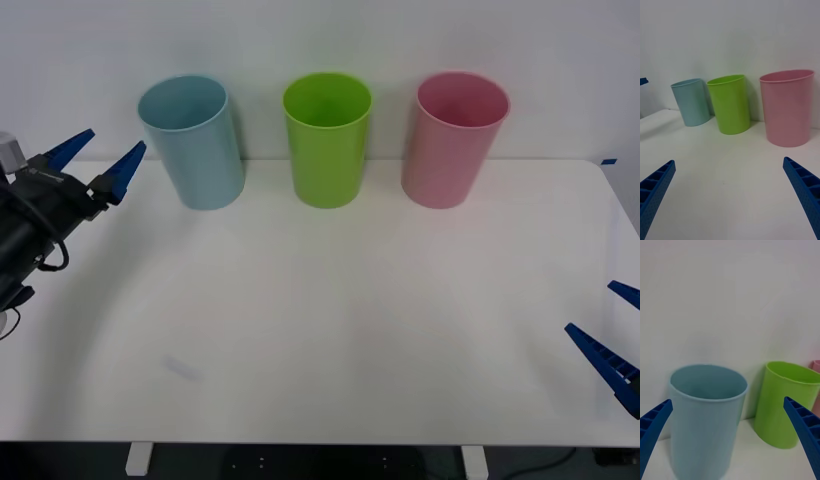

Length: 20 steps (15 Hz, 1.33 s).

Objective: Grasp the object on the table and drop it into the matching bin: aluminum can to the light blue bin, PET bottle to the pink bin.

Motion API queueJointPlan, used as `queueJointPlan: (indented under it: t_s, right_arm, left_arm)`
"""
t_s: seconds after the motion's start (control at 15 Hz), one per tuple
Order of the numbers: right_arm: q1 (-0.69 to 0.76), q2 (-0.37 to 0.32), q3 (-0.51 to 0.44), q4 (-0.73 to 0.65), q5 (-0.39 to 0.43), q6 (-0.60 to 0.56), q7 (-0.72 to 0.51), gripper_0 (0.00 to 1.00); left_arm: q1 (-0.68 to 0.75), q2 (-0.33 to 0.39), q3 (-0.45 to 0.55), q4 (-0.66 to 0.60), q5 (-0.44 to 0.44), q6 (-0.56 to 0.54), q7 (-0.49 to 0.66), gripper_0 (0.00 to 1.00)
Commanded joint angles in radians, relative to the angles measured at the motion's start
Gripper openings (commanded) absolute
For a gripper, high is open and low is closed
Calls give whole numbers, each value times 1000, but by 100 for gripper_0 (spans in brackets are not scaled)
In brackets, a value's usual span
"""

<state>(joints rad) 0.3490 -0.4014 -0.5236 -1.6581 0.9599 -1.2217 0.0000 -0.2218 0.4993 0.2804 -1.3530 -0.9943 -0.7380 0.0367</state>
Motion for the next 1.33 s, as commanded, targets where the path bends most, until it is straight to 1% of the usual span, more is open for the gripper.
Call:
queueJointPlan:
  t_s: [0.07, 0.13, 0.2, 0.27, 0.4, 0.6, 0.93, 1.07, 1.33]
  right_arm:
    - [0, 0, 0, 0, 0, 0, 0, 100]
    - [0, 0, 0, 0, 0, 0, 0, 100]
    - [0, 0, 0, 0, 0, 0, 0, 100]
    - [0, 0, 0, 0, 0, 0, 0, 100]
    - [0, 0, 0, 0, 0, 0, 0, 100]
    - [0, 0, 0, 0, 0, 0, 0, 100]
    - [0, 0, 0, 0, 0, 0, 0, 100]
    - [0, 0, 0, 0, 0, 0, 0, 100]
    - [0, 0, 0, 0, 0, 0, 0, 100]
  left_arm:
    - [81, 33, 17, -57, 0, -32, -20, 100]
    - [111, 48, 20, -83, 2, -37, -26, 100]
    - [150, 64, 36, -107, 3, -66, -35, 100]
    - [176, 64, 63, -115, 2, -112, -43, 100]
    - [229, 67, 131, -135, -41, -205, -51, 100]
    - [311, 74, 183, -164, -43, -297, -51, 100]
    - [423, 77, 215, -222, -33, -354, -46, 100]
    - [455, 77, 217, -230, -4, -373, -51, 100]
    - [498, 77, 235, -238, 8, -402, -57, 100]
